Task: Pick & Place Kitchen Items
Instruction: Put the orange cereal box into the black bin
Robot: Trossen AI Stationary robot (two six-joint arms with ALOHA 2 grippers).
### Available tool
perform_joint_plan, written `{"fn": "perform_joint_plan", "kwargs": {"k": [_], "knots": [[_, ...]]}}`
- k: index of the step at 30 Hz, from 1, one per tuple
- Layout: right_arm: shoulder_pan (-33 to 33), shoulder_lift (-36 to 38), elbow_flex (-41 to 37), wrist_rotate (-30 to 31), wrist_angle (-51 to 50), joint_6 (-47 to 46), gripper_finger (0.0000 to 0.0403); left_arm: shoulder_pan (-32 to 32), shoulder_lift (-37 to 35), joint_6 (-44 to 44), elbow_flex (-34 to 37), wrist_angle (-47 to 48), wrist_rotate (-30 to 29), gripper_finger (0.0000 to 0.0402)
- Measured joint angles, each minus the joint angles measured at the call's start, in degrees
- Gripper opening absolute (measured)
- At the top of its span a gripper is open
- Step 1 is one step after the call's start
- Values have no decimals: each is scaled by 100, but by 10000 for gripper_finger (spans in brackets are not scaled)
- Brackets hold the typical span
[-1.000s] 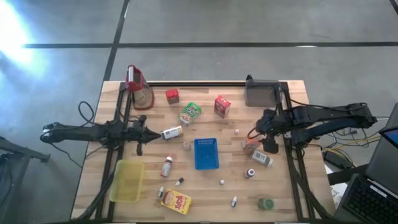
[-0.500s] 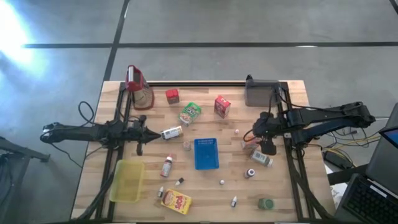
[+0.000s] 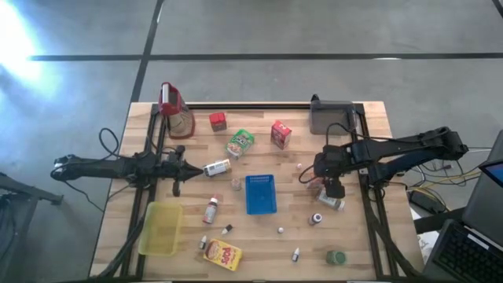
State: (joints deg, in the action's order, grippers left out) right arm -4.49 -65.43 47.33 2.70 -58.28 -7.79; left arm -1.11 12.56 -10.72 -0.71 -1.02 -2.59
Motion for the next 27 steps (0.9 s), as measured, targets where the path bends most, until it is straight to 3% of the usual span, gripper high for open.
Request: {"fn": "perform_joint_plan", "kwargs": {"k": [11,27], "knots": [[2,-260,-24,-13,9,93,273,1,2,0,0,0,0,12],[2,-262,-33,-11,11,94,191,0,0,-1,1,0,0,12]]}}
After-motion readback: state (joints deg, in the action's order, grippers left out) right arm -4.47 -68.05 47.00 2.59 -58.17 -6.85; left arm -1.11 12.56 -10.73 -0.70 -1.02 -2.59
